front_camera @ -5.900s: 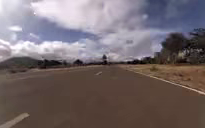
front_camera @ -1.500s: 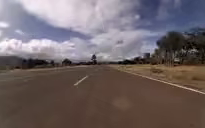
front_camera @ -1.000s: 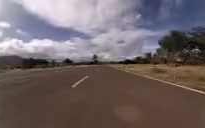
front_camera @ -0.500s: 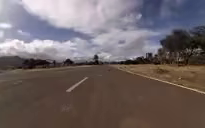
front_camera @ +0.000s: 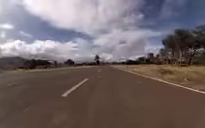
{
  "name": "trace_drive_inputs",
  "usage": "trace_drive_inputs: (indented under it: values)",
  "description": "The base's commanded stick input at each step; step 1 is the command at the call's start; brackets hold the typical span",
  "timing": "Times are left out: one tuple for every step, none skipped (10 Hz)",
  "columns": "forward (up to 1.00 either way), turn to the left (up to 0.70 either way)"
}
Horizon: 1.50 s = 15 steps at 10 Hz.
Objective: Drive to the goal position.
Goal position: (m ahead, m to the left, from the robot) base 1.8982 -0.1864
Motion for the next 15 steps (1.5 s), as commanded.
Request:
trace_drive_inputs:
  values:
    - [0.7, 0.0]
    - [0.7, 0.0]
    - [0.7, 0.0]
    - [0.7, 0.0]
    - [0.7, 0.0]
    - [0.7, 0.0]
    - [0.7, 0.0]
    - [0.7, 0.0]
    - [0.7, 0.0]
    - [0.7, 0.0]
    - [0.7, 0.0]
    - [0.7, 0.0]
    - [0.7, 0.0]
    - [0.7, 0.0]
    - [0.7, 0.0]
